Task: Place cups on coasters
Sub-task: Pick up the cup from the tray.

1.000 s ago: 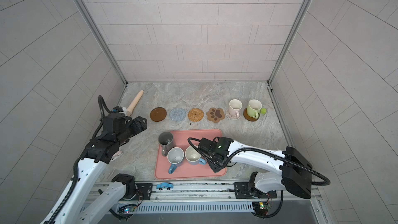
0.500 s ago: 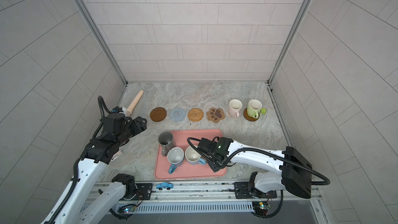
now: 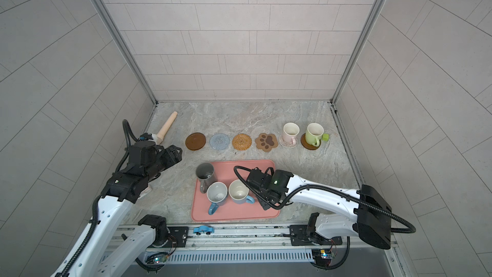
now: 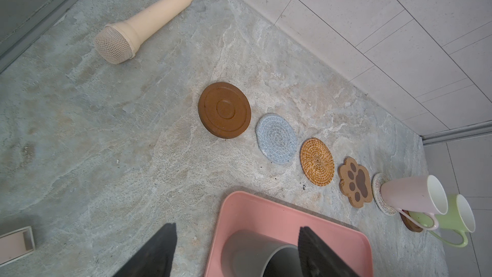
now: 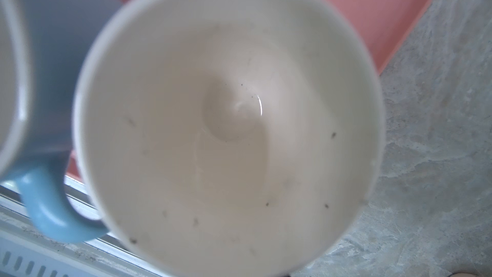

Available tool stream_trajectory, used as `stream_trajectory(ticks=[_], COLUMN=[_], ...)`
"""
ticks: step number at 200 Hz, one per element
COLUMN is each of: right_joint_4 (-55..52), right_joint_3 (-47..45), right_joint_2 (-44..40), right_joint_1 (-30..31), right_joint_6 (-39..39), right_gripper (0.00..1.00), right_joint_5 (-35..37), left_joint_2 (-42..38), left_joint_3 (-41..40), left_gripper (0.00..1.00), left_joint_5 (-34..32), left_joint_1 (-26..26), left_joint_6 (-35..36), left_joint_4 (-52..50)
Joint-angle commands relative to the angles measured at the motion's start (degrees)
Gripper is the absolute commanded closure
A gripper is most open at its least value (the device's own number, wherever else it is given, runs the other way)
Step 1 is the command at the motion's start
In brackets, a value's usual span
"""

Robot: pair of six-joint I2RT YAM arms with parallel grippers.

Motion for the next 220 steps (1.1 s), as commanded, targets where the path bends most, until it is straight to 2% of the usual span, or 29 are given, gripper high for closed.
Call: stream_trajectory(ticks=[1,44,76,171,220], right_joint_4=[0.7,1.4,0.8,-0.5,0.9], right_joint_3=[0.3,0.6,1.3,4.9,7.0], right_joint_2=[0.7,2.6,3.3,-2.3,-2.4], right_joint_1=[0.1,0.1,0.2,-0.8,-4.1], right_joint_6=[1.2,0.9,1.3,4.2,3.3], right_gripper=[0.80,0.81,0.86,0.95,0.95], right_joint_5=[1.8,2.1,3.3,11.7,11.8], left_joint_2=[0.2,0.3,0.4,1.1,1.1], left_joint_3=[-0.6,-0.8,-0.8,-0.3,0.4], left_gripper=[0.21,0.21,0.21,0.21,0.21], left_joint_5=[-0.2,-0.2,-0.3,0.2,0.5], left_joint_1=[0.2,0.2,0.2,0.3,0.2], left_joint_6=[-0.2,0.0,0.1,0.1,0.4], left_joint_4=[1.2,1.2,1.3,1.9,2.1])
